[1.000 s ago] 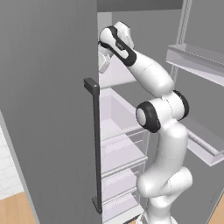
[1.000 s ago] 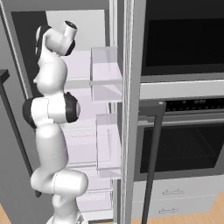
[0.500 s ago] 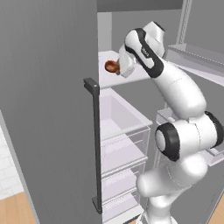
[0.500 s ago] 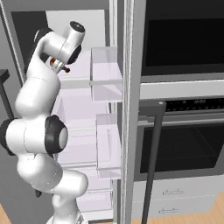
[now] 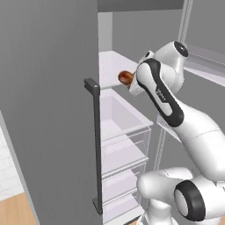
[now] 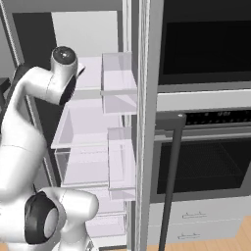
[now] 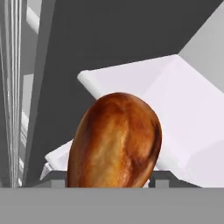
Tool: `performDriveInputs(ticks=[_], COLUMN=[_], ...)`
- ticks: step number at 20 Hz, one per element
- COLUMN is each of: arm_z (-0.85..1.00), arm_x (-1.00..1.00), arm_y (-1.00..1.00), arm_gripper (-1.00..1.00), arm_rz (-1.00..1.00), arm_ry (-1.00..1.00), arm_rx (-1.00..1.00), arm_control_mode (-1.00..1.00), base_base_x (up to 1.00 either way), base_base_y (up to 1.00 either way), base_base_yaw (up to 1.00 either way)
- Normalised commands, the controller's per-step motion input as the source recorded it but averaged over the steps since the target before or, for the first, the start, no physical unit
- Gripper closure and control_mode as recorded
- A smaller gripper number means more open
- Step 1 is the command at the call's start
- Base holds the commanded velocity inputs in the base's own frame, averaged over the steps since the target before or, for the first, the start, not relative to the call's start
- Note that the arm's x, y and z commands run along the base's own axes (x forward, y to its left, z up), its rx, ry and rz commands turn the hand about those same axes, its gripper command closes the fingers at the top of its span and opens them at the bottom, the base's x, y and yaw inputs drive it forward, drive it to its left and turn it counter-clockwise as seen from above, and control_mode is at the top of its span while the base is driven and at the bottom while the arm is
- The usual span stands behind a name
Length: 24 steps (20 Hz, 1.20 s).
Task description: Place one bell pepper and one chicken drumstick in each tupperware on the nearby counter, to pack two identical lunches.
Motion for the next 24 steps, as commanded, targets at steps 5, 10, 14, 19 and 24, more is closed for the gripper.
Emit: performDriveInputs(ticks=[5,10,14,19,24], arm_z=[0.0,-0.23,0.0,0.0,0.0], arm_x=[-1.0,-1.0,0.0,0.0,0.0], arm_y=[-0.03,-0.25,0.0,0.0,0.0], arm_gripper=[1.0,1.0,1.0,1.0,1.0], arm_rz=[-0.36,-0.33,0.0,0.0,0.0], arm_ry=[-0.01,-0.02,0.0,0.0,0.0], arm_rx=[-0.03,-0.04,0.0,0.0,0.0], arm_control_mode=[-1.0,-1.0,1.0,1.0,1.0], base_base_x=[0.0,0.0,-1.0,-1.0,-1.0], base_base_y=[0.0,0.0,-0.03,-0.09,-0.37], base_base_yaw=[0.0,0.0,-0.36,-0.36,-0.33])
